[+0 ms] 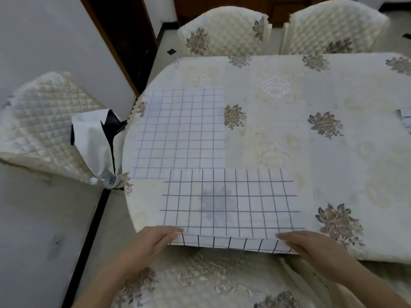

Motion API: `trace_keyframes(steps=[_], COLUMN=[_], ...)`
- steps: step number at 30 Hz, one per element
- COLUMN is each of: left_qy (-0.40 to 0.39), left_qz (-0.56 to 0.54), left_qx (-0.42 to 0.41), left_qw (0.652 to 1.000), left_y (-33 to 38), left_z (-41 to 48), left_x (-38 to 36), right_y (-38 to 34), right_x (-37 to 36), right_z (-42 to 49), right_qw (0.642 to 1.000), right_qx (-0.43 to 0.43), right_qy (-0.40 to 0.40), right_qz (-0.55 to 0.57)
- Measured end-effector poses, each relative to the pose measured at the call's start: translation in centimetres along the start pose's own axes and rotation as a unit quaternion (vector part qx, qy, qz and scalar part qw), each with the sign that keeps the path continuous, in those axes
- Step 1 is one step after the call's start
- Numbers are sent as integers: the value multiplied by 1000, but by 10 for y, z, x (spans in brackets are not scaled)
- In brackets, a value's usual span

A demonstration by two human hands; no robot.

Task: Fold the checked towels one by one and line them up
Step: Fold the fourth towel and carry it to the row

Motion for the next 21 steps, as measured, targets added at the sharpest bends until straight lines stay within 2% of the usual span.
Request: trace_keyframes(steps=[7, 15, 21], left_qy=[115, 184, 201], left_qz=[60, 107, 106], left_qx=[7, 4, 4], left_qw=[992, 977, 974], left_y=[-16, -53, -63], left_z=[86, 152, 175], left_x=[51, 59, 55], right_y=[-4, 23, 35], right_x=[61, 38, 17], right_z=[90, 166, 178], right_qw=[989, 964, 964], right_qx=[-5, 25, -8], right_qy=[130, 251, 256], right_qz=[-68, -87, -71])
Point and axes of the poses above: each hand's wrist, its own z-axis towards the middle knuckle, its own x-axis out of the back of the hand, y = z × x, the point moved 4 cm from there along z, towards the middle knuckle, and after that the axes turned 8 degrees about -x, right-handed, at the moved point
